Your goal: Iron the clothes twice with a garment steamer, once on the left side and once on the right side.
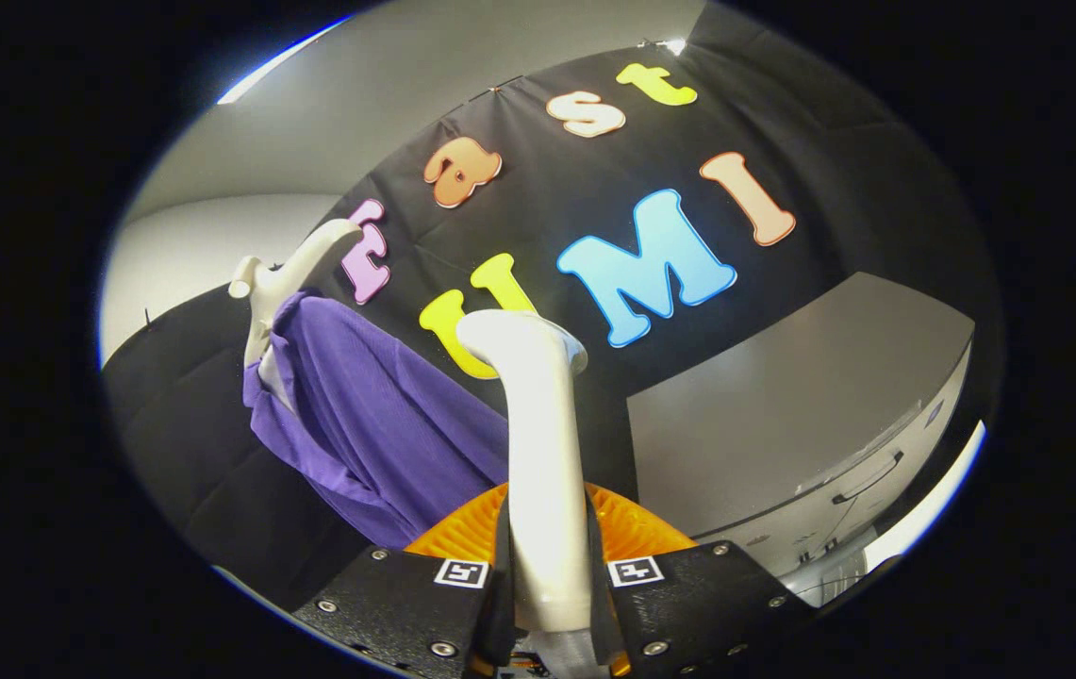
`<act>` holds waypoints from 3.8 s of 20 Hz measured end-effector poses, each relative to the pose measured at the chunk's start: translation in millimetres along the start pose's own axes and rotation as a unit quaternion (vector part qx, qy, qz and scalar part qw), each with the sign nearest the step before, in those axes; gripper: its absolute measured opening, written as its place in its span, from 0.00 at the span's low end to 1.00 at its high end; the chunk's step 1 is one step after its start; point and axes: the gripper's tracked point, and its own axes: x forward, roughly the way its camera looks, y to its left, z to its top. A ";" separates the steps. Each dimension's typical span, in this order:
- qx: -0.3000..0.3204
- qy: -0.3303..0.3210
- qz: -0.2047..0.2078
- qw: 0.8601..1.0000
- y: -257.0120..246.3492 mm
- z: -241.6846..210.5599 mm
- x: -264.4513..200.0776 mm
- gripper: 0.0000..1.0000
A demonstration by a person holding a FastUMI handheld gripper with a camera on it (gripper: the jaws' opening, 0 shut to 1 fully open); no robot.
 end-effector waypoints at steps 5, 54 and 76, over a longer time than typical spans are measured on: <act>-0.107 -0.067 -0.001 0.992 56.5 -9.1 -12.5 0.32; -0.368 0.069 -0.081 0.924 -19.2 -263.8 -13.6 0.32; -0.380 0.174 -0.028 0.908 14.9 -297.6 -70.7 0.32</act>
